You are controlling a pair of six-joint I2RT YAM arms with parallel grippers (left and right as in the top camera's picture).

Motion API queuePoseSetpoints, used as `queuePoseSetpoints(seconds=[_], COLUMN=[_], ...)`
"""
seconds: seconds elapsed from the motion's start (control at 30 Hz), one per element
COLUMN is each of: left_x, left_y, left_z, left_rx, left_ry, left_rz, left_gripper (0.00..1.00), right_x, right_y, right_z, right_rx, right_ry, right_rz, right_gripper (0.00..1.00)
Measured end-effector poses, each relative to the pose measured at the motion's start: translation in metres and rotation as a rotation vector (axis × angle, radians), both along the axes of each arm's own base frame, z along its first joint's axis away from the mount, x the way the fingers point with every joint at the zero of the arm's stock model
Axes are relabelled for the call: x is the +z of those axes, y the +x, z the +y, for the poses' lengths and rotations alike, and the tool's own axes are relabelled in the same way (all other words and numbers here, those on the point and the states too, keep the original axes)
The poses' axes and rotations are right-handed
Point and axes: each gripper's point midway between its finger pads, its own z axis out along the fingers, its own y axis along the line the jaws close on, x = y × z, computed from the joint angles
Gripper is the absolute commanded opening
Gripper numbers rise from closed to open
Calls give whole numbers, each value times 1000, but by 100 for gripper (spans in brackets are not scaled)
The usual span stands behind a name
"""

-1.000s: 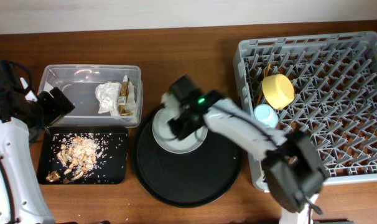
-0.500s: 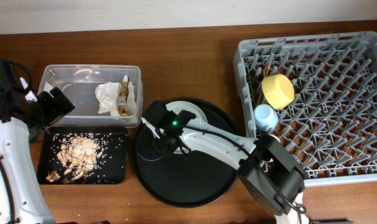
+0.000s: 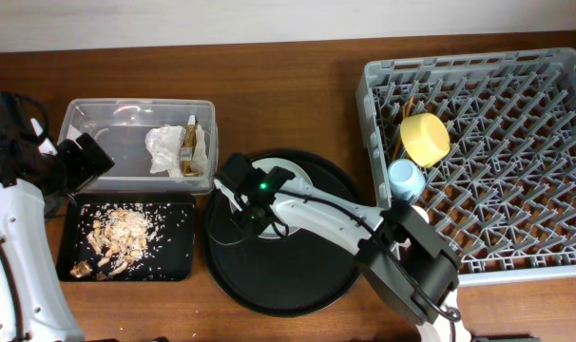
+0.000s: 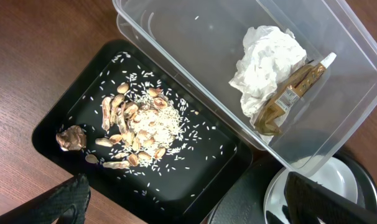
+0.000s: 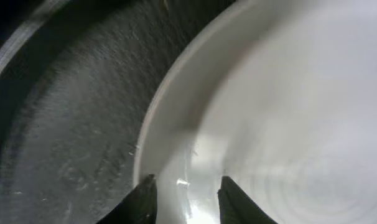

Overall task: Sort waste into correct bins and load items into the dishwasher rack
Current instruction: 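Reach the right gripper to the white plate and grasp its rim, then lift the white plate and stand it upright in the rack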

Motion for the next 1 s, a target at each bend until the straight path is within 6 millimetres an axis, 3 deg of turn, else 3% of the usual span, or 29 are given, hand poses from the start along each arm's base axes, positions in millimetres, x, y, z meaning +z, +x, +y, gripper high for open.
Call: queuePoseSetpoints(seconds=[0.17, 0.33, 0.67, 0.87, 1.0], left_x=[0, 0, 0, 0, 0], left_y=[0, 0, 0, 0, 0], left_z=[0, 0, 0, 0, 0], left_rx=[0, 0, 0, 0, 0], left_ry=[0, 0, 0, 0, 0], left_rz=[0, 0, 0, 0, 0], left_gripper=[99, 99, 99, 99, 99], right_x=[29, 30, -11, -13, -4], right_y=[1, -3, -12, -15, -14], right_z=[10, 10, 6, 6, 6], right_rx=[11, 15, 24, 26, 31], right_ry=[67, 65, 1, -2, -7], right_rz=[-13, 1, 66, 72, 60], right_gripper=[39, 38, 38, 6, 4])
